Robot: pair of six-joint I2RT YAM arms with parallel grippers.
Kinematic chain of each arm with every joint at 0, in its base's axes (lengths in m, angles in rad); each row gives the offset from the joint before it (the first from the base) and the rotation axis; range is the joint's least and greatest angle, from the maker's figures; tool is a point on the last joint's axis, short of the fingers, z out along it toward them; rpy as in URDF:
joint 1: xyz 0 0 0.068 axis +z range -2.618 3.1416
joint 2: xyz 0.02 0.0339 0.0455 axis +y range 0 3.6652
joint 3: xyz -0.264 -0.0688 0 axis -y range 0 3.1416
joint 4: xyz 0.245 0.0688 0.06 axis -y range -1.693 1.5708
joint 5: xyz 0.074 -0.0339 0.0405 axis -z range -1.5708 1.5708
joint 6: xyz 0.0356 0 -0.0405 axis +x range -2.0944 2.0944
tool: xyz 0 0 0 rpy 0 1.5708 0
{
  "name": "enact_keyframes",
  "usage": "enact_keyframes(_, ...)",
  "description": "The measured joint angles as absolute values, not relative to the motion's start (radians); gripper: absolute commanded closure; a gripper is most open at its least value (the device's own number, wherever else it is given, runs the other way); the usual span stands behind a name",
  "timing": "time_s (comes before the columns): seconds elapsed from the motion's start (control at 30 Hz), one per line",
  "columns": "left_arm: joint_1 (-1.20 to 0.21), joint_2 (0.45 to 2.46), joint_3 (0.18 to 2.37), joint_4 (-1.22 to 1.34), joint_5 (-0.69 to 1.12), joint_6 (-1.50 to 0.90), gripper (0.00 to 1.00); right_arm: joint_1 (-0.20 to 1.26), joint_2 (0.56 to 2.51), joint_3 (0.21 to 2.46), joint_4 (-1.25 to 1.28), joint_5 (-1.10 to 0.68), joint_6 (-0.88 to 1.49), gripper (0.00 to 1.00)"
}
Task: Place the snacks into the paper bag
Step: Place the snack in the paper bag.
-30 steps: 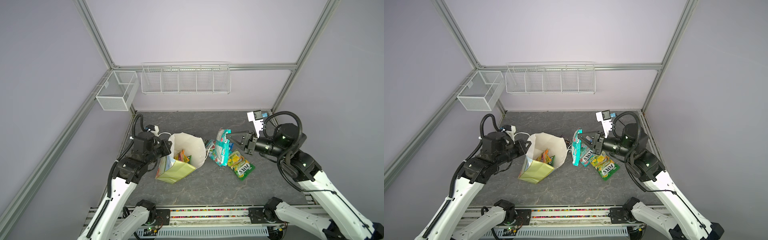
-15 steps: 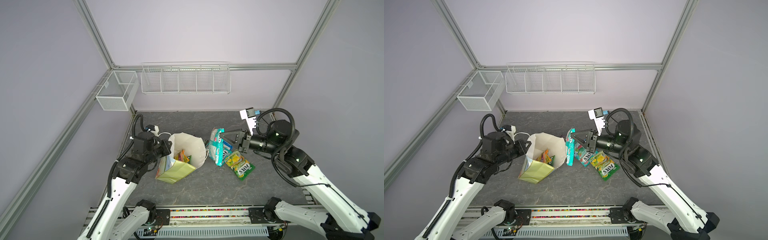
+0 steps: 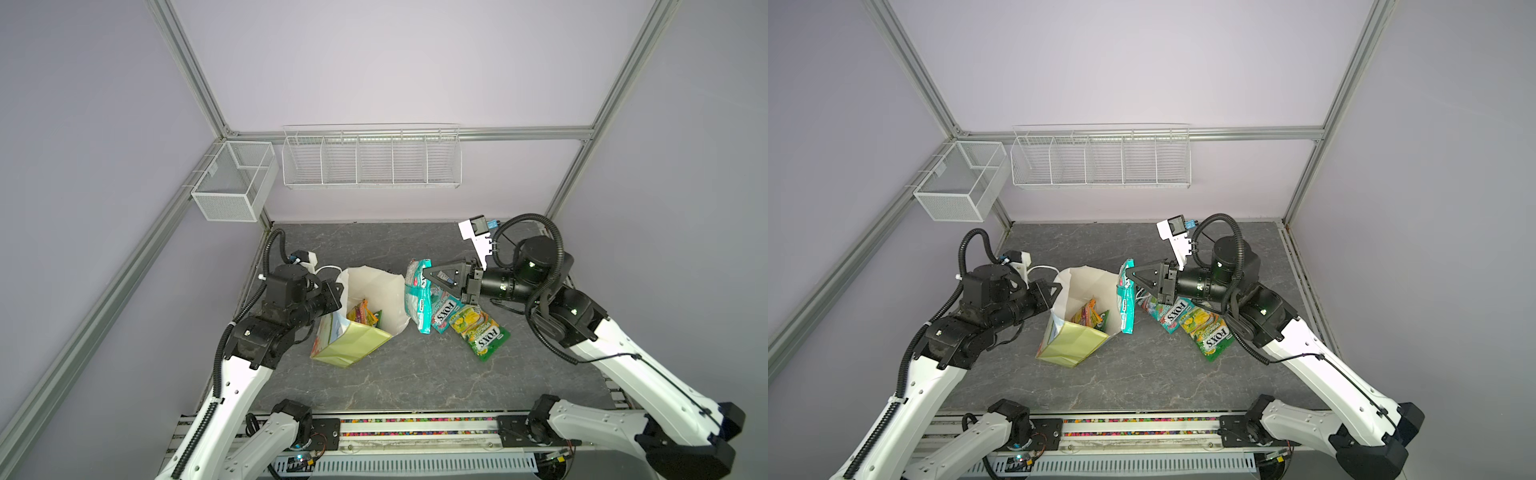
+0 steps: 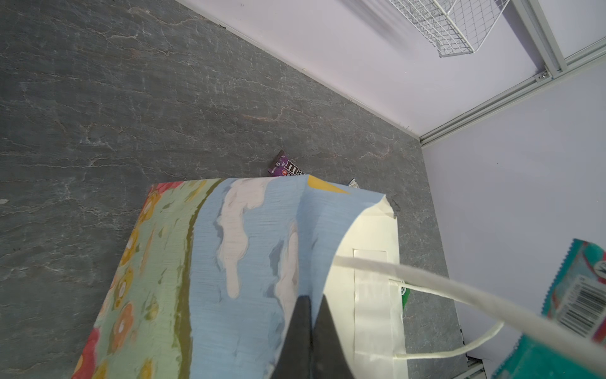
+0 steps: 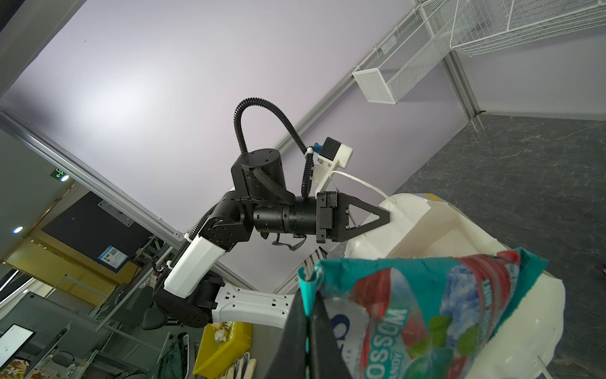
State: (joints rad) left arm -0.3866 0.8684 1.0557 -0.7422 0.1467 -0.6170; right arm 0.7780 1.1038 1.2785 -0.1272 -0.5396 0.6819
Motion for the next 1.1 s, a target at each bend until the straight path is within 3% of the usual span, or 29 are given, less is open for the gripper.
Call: enact_keyframes(1.1, -0.387, 0.847, 1.055, -0.752, 0.159, -0.617, 1.00, 0.892, 1.307, 1.314, 0.015, -0.532, 0.753, 0.93)
